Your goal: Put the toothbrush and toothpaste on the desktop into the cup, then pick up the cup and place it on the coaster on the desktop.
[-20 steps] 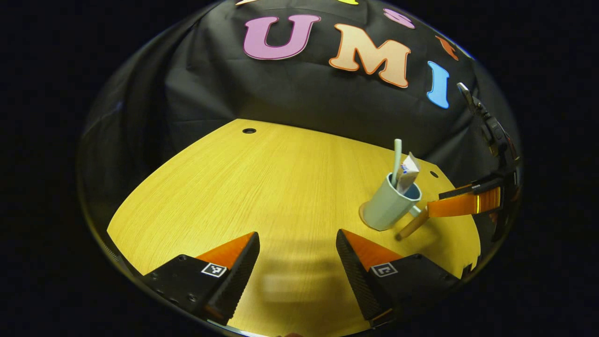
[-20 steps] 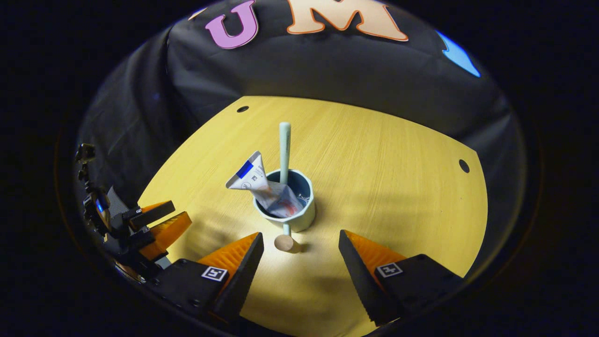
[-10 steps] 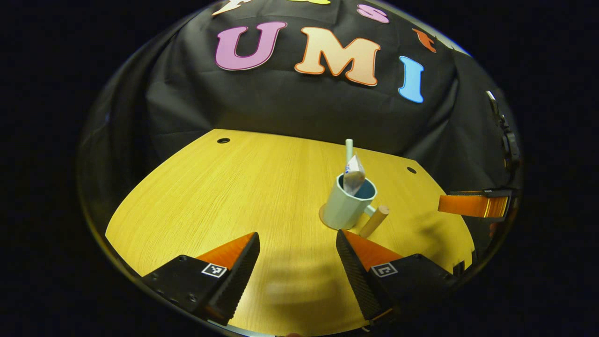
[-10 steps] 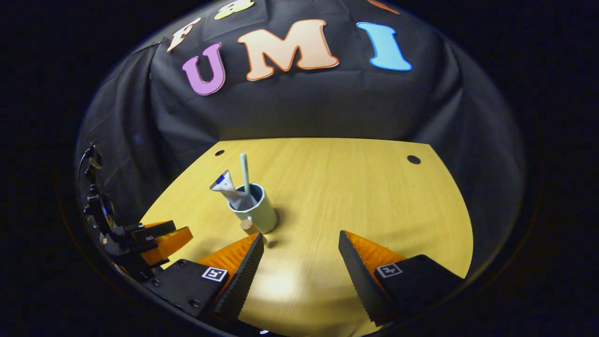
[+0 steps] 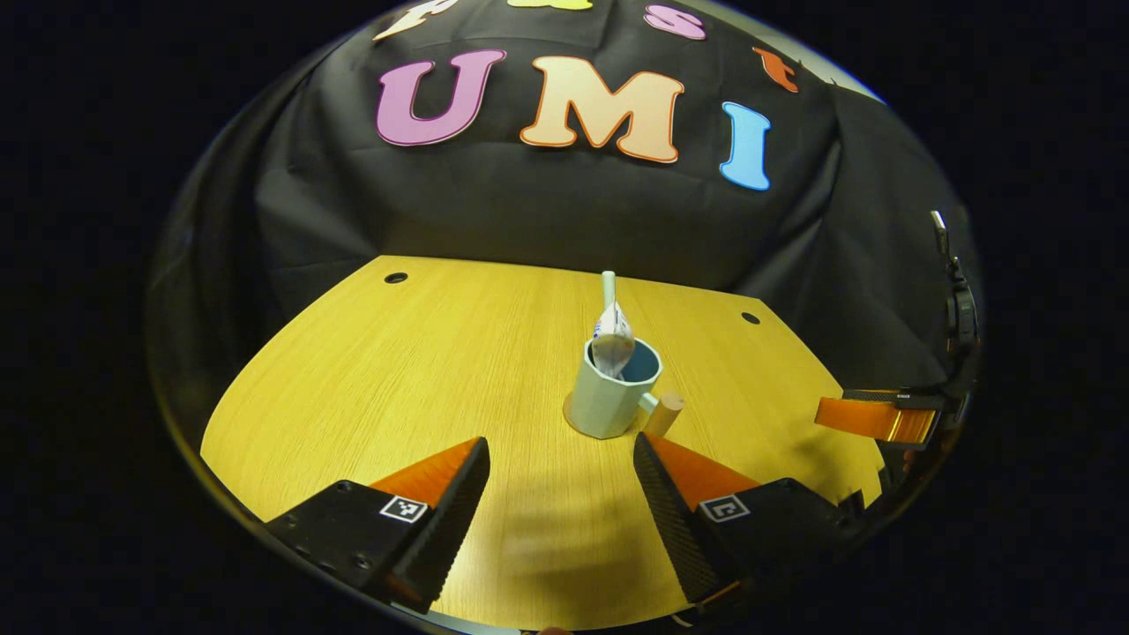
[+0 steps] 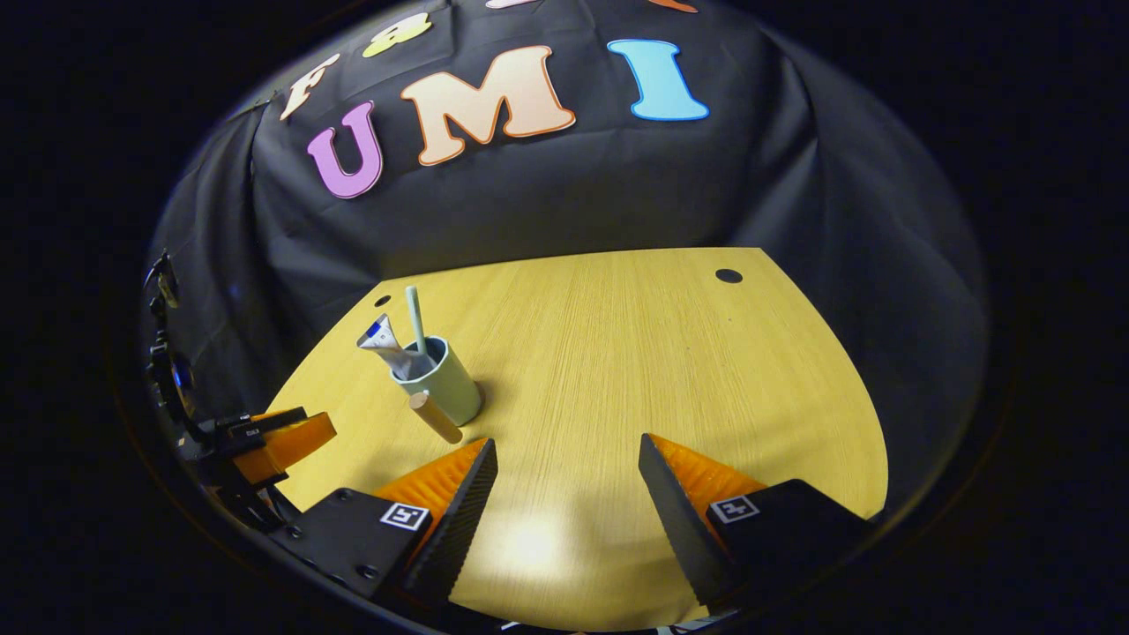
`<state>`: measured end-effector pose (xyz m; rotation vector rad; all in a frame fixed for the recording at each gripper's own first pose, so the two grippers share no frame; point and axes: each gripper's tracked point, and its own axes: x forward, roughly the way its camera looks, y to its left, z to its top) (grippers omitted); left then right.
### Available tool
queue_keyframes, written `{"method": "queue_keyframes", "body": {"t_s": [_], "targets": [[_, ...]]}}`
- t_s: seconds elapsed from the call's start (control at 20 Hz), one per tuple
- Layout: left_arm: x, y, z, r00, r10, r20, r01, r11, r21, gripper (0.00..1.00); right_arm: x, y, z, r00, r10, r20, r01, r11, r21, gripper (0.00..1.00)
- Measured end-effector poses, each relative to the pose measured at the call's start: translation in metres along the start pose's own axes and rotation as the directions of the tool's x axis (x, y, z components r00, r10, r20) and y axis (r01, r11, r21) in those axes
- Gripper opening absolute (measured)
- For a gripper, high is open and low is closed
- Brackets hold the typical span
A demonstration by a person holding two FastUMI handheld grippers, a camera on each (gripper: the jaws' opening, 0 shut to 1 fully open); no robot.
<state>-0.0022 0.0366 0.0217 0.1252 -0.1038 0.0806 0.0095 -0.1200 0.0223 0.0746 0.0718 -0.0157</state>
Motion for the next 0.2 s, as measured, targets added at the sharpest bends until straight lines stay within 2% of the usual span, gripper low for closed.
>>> {"method": "queue_keyframes", "body": {"t_s": [0.2], "targets": [[-0.0046,-0.0033,-0.0010,1.000,0.002,0.000,-0.002,1.000,0.017,0.95,-0.0087,-0.0081,0.0017,1.000,-0.001,0.010,0.001,1.000,0.022,0.99]]}}
